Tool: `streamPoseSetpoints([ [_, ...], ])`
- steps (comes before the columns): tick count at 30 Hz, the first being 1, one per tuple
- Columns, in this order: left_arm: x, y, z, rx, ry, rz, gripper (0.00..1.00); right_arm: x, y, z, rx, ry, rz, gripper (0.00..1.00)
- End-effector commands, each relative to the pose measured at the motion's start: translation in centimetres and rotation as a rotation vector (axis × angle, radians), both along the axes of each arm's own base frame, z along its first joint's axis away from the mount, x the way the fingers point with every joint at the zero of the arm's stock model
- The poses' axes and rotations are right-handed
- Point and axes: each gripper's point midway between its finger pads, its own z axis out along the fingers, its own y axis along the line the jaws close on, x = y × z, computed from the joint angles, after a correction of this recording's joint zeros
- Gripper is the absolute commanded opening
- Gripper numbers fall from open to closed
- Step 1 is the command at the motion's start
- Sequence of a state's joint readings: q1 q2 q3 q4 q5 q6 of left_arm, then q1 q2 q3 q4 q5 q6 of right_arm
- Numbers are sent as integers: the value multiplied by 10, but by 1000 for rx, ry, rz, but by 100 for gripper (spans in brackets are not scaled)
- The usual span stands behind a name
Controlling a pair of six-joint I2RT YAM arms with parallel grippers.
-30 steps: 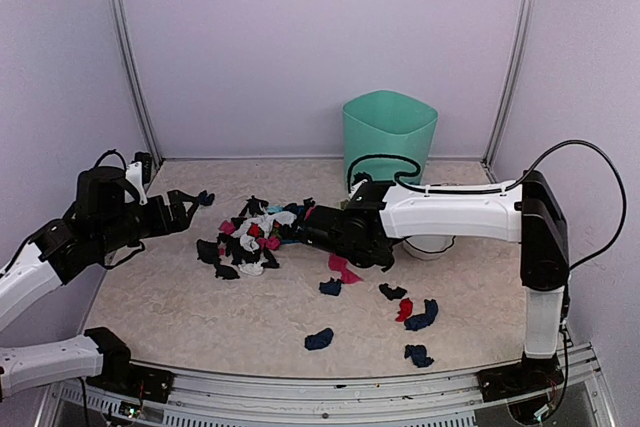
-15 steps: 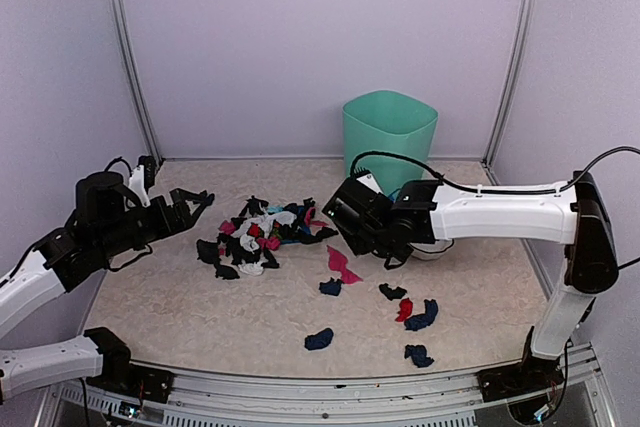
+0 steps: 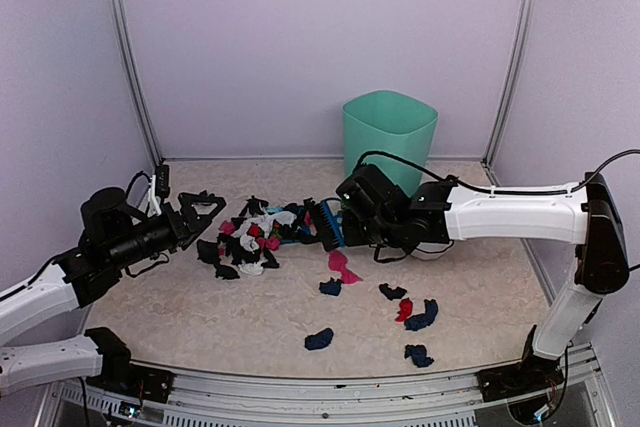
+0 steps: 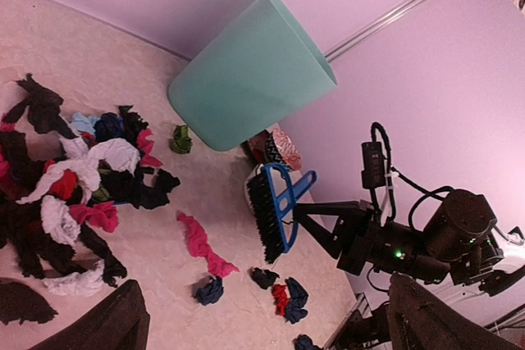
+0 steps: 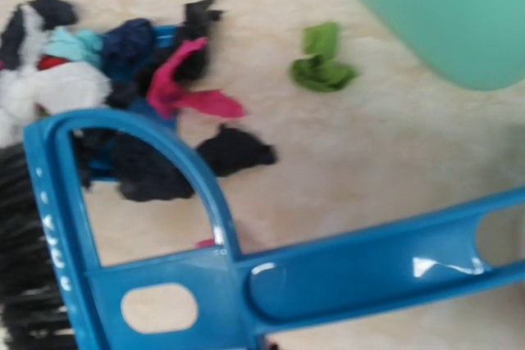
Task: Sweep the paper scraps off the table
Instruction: Pass from the right arm to the left
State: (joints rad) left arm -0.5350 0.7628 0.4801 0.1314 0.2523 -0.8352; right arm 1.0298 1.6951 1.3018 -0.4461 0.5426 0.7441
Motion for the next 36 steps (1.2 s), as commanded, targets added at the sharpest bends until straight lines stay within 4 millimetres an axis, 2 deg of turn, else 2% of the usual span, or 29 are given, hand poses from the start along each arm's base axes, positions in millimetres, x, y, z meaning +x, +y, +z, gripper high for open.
streamPoseSetpoints([
  [1, -6, -24, 30, -144, -71, -93, 98, 4, 22, 24, 191, -12, 17, 0],
  [7, -6, -55, 34, -203, -84, -165, 98, 6, 44, 29, 266, 26, 36, 0],
  [10, -4, -73, 31, -186, -71, -193, 98, 3, 54, 39, 325, 21, 82, 0],
  [19, 3, -117, 20, -133, -51, -267, 97, -8, 64, 56, 386, 20, 157, 0],
  [25, 12, -131, 12, -106, -40, -279, 97, -16, 67, 65, 387, 6, 183, 0],
  [32, 23, -139, 6, -66, -32, -267, 96, -25, 72, 82, 390, -29, 224, 0],
  [36, 27, -145, 5, -58, -31, -279, 93, -26, 73, 85, 393, -34, 228, 0],
])
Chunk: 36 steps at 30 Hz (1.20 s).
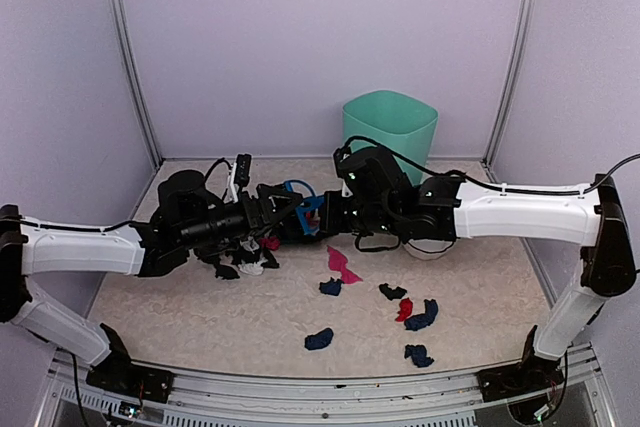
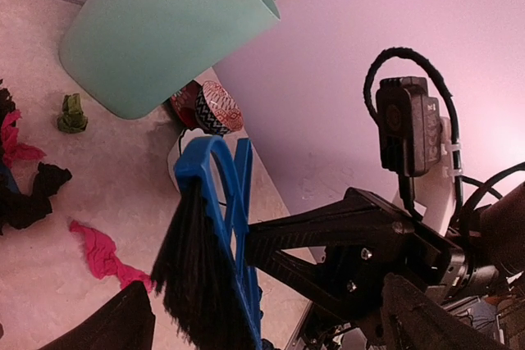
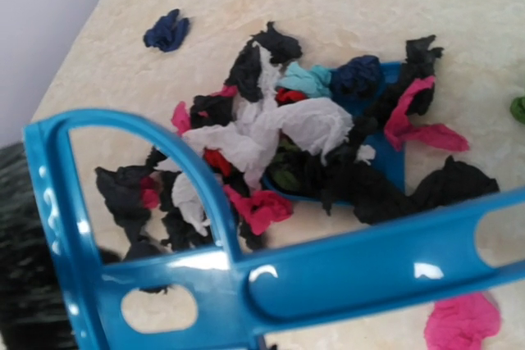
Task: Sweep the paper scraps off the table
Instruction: Pass from the right arm to the left
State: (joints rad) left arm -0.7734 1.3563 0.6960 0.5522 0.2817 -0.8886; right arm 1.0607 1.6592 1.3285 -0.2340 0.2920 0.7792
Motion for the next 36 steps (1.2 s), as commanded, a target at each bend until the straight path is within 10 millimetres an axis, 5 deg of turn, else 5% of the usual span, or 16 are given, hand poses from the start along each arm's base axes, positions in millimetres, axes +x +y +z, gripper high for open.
streamPoseSetpoints([
  [1, 5, -10, 10, 1, -40, -18, 91, -4, 5, 32, 57, -50, 19, 0],
  [7, 9, -15, 9, -10, -28, -16, 80, -8, 5, 32, 63, -51, 24, 0],
  [11, 13, -16, 6, -16, -6, -4, 61, -8, 1, 33, 67, -53, 12, 0],
  [17, 16, -17, 3, -13, 12, 2, 45, -8, 1, 32, 67, -53, 14, 0],
  [27, 19, -18, 7, -5, 7, 6, 24, -9, 5, 32, 67, -53, 29, 0],
  [30, 20, -16, 5, 5, 15, 20, 2, -10, 7, 34, 70, -58, 40, 0],
  [36, 23, -8, 6, 2, 25, 35, 0, -12, 9, 33, 71, -58, 56, 0],
])
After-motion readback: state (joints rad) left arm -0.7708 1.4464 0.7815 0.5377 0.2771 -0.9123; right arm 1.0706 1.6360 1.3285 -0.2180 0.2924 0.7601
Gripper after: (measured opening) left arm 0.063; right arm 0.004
